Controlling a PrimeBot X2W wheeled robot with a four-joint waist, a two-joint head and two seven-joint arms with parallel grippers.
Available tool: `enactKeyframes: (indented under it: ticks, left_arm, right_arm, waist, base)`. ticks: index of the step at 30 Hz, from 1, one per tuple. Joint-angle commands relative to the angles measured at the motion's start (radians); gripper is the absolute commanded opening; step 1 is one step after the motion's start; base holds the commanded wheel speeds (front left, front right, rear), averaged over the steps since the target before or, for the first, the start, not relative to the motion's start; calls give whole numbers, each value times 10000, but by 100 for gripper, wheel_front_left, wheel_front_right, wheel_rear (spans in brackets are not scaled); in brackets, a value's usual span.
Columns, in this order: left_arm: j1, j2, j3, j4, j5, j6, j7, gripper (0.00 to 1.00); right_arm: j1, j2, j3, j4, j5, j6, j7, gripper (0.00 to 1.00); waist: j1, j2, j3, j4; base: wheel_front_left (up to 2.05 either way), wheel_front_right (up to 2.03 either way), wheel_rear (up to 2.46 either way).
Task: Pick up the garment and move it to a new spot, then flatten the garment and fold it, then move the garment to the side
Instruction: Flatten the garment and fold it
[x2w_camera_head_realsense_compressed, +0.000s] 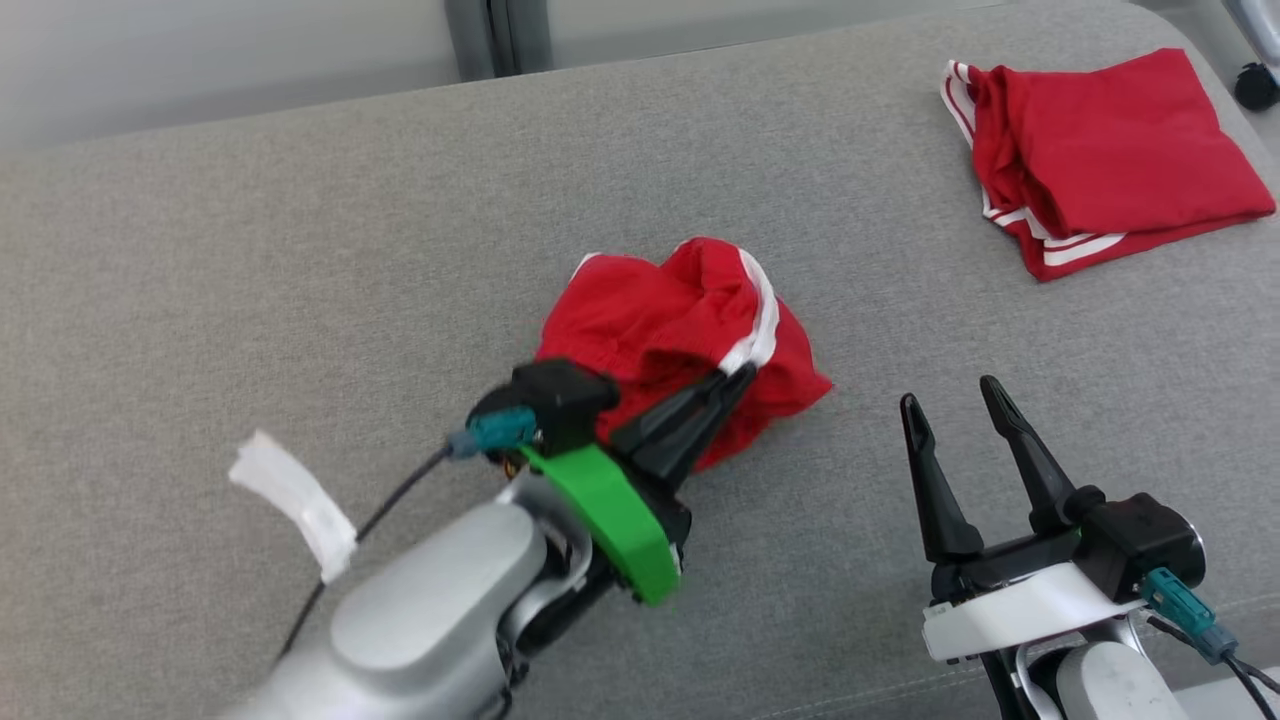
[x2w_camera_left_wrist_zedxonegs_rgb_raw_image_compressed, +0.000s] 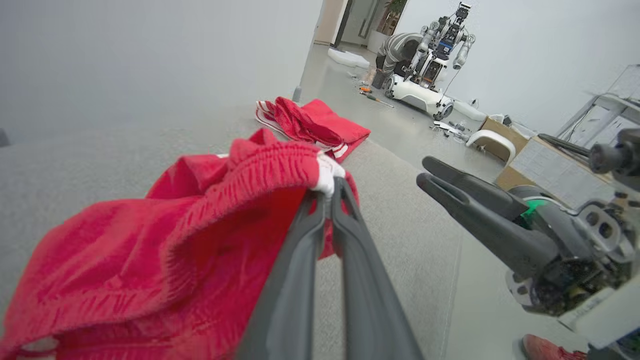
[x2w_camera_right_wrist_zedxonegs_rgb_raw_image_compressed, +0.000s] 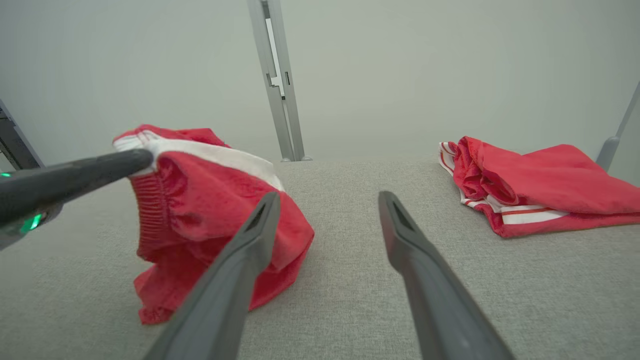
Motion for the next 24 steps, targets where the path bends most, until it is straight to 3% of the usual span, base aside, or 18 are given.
enactKeyframes:
  ticks: [1,6,9,13,19,24]
  left_arm:
    - [-821,312,-252,-202,-36,-35,278,0]
    - [-3502,817,-976,-869,-278,-35,1164,0]
    - [-4949,1038,-1128,-1434,-970,-34,1517,0]
    - [-5691,1737,-1409,-1969,-1546,-34,1806,0]
    - [-4093,3255,-2202,-2242,-2004,-34,1841,0]
    - [-1993,4114,-2502,-2296,-2119,207,1463,0]
  right_arm:
    - [-93,53,32,26,97,-7,3,100]
    - [7,127,32,68,118,-8,5,100]
    - [103,146,-87,40,123,-7,3,100]
    - [153,169,-375,-87,185,-8,5,100]
    - [333,-124,-406,-76,540,-8,3,100]
    - [256,-1000,-241,130,1884,-8,3,100]
  waist:
    - [-1,-1,-229,-244]
    - [-1,-1,-504,-588]
    - [-1,-1,-595,-697]
    - [-1,-1,-618,-627]
    - [-1,-1,-392,-113]
    - [-1,-1,107,511]
  base:
    - [0,0,0]
    - [0,0,0]
    - [0,0,0]
    - [0,0,0]
    - [0,0,0]
    - [0,0,0]
